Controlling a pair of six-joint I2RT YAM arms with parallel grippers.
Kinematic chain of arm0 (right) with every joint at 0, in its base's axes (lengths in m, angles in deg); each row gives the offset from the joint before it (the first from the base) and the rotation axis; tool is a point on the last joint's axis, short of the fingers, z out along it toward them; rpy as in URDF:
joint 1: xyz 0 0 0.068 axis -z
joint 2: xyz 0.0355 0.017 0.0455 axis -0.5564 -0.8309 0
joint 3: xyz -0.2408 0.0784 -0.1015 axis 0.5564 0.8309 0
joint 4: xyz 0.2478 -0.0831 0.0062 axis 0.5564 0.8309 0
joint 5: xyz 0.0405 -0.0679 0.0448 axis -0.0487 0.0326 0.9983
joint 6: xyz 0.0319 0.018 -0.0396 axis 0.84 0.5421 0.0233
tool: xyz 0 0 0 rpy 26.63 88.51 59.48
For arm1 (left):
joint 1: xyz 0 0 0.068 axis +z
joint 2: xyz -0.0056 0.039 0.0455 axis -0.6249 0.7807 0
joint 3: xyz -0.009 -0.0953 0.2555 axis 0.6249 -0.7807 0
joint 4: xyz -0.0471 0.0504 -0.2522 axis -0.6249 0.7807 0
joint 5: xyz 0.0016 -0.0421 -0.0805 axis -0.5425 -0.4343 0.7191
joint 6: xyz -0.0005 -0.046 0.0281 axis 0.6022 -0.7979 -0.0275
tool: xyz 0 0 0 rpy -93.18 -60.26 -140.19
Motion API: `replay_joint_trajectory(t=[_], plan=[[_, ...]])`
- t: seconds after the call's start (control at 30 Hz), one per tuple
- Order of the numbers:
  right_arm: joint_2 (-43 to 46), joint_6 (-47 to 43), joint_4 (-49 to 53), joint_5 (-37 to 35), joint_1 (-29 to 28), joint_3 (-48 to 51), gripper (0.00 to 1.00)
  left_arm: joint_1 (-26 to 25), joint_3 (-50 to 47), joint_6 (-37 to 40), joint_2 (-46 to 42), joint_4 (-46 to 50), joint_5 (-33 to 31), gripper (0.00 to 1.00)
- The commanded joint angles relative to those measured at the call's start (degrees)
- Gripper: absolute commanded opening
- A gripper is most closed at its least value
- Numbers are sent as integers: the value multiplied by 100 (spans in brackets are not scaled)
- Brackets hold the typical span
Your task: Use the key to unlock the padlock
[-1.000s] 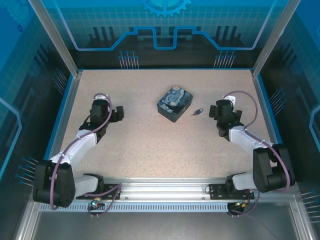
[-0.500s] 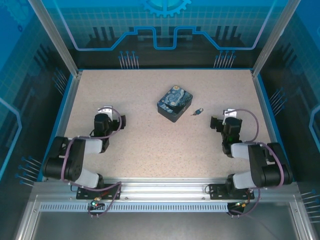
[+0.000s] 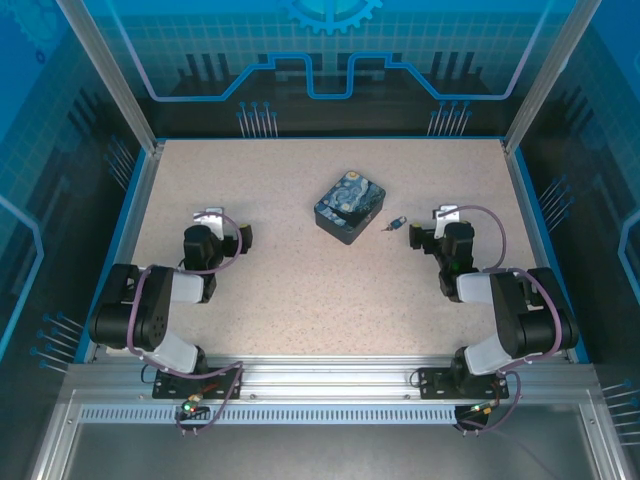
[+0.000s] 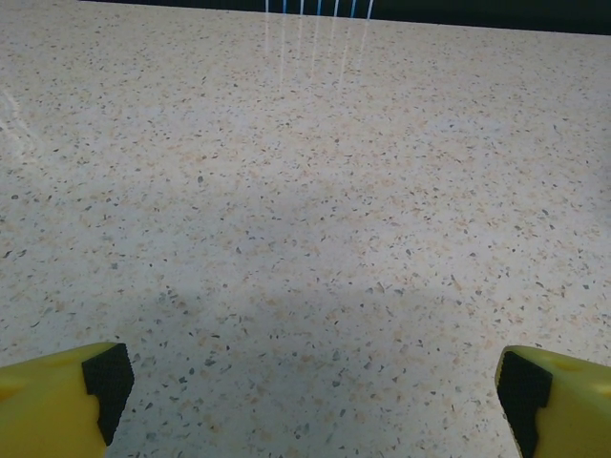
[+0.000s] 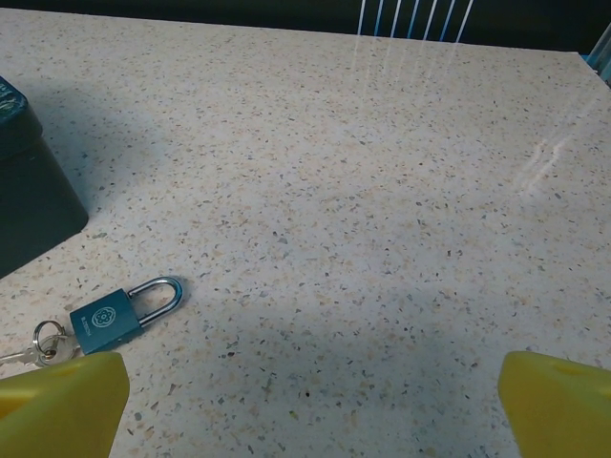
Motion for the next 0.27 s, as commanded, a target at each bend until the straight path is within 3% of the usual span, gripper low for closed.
replay_joint_trajectory(t=[0.0,0.23], plan=[[24,-80,20,130,31,-137,100,45,109,-4,-7,-178,155,99],[32,-88,-51,356,110,-81,100,46,124,-14,4,-155,155,99]])
